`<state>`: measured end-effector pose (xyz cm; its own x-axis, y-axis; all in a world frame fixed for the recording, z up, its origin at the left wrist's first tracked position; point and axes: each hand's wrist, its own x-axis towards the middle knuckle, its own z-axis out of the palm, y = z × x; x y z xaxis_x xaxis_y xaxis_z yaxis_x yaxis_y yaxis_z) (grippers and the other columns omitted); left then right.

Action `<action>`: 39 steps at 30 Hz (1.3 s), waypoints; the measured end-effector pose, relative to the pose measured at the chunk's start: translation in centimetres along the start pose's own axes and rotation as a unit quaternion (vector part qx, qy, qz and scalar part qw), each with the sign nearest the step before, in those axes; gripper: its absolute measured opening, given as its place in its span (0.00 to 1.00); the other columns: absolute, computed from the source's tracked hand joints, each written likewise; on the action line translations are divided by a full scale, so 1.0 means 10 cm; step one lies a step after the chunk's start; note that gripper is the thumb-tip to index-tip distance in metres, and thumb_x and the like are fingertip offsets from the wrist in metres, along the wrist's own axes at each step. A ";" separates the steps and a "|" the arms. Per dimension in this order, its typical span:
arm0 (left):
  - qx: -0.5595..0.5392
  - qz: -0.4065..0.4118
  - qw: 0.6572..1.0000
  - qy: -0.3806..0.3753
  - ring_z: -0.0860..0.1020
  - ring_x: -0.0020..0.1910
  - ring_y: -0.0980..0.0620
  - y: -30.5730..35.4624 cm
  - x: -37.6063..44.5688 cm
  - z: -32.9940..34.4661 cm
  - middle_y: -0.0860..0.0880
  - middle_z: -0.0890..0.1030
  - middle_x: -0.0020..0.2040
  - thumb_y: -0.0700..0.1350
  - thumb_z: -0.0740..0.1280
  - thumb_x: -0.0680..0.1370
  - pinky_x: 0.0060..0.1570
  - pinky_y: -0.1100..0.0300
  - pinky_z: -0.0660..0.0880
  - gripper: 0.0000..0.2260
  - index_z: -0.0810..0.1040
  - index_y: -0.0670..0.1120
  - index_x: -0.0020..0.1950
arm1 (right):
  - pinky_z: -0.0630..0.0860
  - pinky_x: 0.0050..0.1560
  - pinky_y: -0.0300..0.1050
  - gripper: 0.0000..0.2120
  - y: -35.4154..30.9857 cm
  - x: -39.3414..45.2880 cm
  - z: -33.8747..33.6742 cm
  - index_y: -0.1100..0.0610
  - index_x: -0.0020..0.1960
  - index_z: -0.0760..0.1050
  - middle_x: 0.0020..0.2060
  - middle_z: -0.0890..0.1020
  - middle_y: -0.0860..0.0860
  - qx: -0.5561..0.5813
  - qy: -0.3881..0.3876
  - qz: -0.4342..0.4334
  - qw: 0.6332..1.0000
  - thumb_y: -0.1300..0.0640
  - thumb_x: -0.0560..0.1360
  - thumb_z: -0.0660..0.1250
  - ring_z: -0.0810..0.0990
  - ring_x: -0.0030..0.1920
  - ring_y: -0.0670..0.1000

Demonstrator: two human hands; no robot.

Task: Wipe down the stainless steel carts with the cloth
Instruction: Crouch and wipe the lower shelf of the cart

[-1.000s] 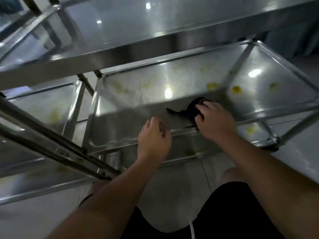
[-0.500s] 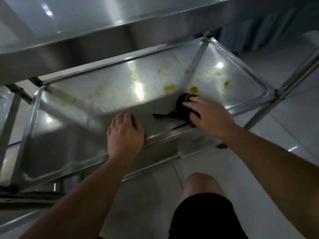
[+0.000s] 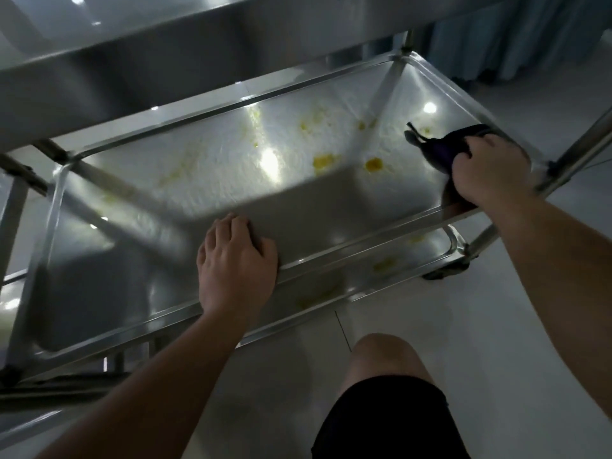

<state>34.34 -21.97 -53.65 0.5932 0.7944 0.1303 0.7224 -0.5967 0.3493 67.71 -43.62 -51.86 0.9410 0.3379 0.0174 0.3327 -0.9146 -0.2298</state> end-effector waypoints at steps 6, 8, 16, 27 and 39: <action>0.011 0.003 1.000 -0.012 0.68 0.76 0.43 0.02 0.01 0.01 0.45 0.74 0.72 0.53 0.62 0.81 0.76 0.43 0.64 0.19 0.74 0.47 0.69 | 0.70 0.73 0.59 0.28 -1.31 -1.00 0.37 0.50 0.75 0.74 0.75 0.73 0.55 0.052 -0.044 -0.212 0.975 0.45 0.79 0.51 0.71 0.74 0.60; 0.011 0.002 1.000 -0.017 0.68 0.76 0.42 0.00 0.02 0.01 0.44 0.75 0.72 0.53 0.62 0.81 0.76 0.43 0.65 0.20 0.73 0.46 0.70 | 0.64 0.77 0.58 0.27 -1.79 -1.24 0.49 0.47 0.77 0.72 0.78 0.71 0.53 0.059 -0.079 -0.293 0.951 0.45 0.81 0.52 0.66 0.78 0.58; 0.010 -0.002 1.000 -0.015 0.68 0.77 0.45 -0.05 0.03 0.01 0.46 0.75 0.74 0.55 0.60 0.79 0.76 0.45 0.65 0.23 0.73 0.46 0.71 | 0.60 0.77 0.49 0.23 -1.81 -0.67 0.36 0.48 0.79 0.71 0.80 0.69 0.51 0.066 -0.103 -0.328 0.937 0.51 0.84 0.59 0.65 0.79 0.56; 0.024 -0.005 1.000 -0.017 0.72 0.69 0.45 -0.07 0.09 0.02 0.48 0.77 0.65 0.58 0.57 0.79 0.71 0.46 0.68 0.21 0.74 0.47 0.66 | 0.65 0.76 0.65 0.29 -0.20 0.70 0.02 0.55 0.76 0.70 0.75 0.70 0.63 -0.006 -0.023 -0.021 1.000 0.48 0.79 0.49 0.69 0.74 0.67; 0.066 0.058 0.994 -0.066 0.52 0.85 0.54 -0.33 0.03 -0.02 0.53 0.57 0.86 0.68 0.49 0.81 0.84 0.52 0.48 0.37 0.57 0.51 0.86 | 0.59 0.79 0.54 0.24 -2.45 -0.73 0.54 0.46 0.79 0.70 0.81 0.67 0.51 0.054 -0.114 -0.375 0.918 0.47 0.83 0.56 0.63 0.80 0.56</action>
<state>32.12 -19.71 -54.61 0.7104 0.7029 0.0368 0.6814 -0.6999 0.2141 52.36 -22.49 -51.60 0.4081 0.9129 0.0094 0.8625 -0.3821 -0.3318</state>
